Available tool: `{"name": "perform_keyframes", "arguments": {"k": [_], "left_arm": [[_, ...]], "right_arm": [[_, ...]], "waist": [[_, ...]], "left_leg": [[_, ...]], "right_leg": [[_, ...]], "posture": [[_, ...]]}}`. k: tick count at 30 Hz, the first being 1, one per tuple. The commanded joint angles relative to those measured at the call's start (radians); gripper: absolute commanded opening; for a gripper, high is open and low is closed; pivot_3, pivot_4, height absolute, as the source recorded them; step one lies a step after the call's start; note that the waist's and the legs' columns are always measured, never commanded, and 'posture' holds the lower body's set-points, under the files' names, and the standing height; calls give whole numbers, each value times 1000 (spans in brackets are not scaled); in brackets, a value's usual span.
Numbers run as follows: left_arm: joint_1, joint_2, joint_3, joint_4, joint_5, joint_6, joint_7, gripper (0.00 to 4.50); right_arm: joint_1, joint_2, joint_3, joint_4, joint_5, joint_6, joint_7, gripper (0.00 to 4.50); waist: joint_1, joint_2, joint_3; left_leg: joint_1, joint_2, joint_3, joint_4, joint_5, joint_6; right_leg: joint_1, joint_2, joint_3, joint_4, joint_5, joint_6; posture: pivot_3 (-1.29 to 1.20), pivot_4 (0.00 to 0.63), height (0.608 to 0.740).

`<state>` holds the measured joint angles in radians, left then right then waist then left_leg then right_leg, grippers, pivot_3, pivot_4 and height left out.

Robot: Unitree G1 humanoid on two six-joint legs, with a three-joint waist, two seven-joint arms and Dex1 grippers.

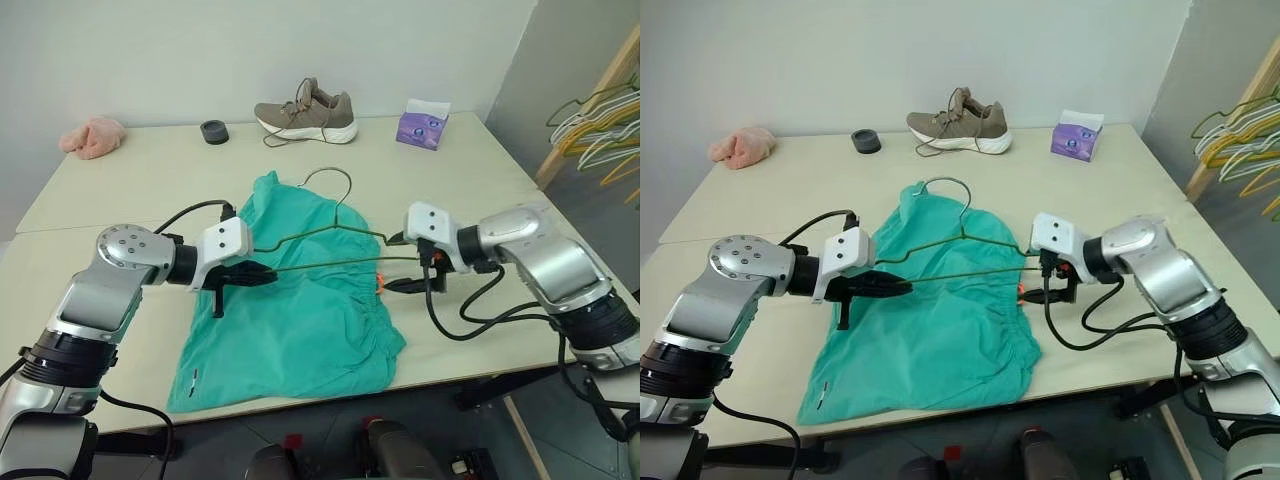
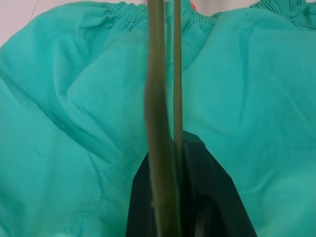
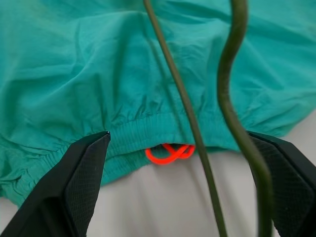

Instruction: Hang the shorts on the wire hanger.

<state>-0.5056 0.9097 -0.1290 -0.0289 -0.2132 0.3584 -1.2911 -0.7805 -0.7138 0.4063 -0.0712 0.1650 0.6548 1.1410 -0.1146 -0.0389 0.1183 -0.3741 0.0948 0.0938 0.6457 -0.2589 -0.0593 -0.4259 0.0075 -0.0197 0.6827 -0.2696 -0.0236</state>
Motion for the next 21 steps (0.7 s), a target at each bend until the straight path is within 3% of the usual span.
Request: {"name": "perform_keyframes", "arguments": {"k": [1,11,18,21], "left_arm": [[-13,20,11,-31,6,-19,-7,0],[-8,24,10,-54,0,5,-17,0],[-7,-31,13,-6,4,4,30,0],[-14,-59,27,9,-6,1,48,728]], "right_arm": [[-46,17,-16,0,-11,29,-6,3540],[-34,60,-21,6,1,103,-16,27],[0,55,-30,-31,10,128,-17,27],[17,52,-40,-49,16,145,-27,0]], "waist": [[0,0,0],[2,0,0],[3,1,1],[3,0,1]], "left_leg": [[0,0,0,0,0,0],[0,0,0,0,0,0],[0,0,0,0,0,0],[0,0,0,0,0,0]], "right_leg": [[0,0,0,0,0,0],[0,0,0,0,0,0],[0,0,0,0,0,0],[0,0,0,0,0,0]], "posture": [[-155,115,740],[-152,119,740],[-159,117,740],[-161,116,740]]}}
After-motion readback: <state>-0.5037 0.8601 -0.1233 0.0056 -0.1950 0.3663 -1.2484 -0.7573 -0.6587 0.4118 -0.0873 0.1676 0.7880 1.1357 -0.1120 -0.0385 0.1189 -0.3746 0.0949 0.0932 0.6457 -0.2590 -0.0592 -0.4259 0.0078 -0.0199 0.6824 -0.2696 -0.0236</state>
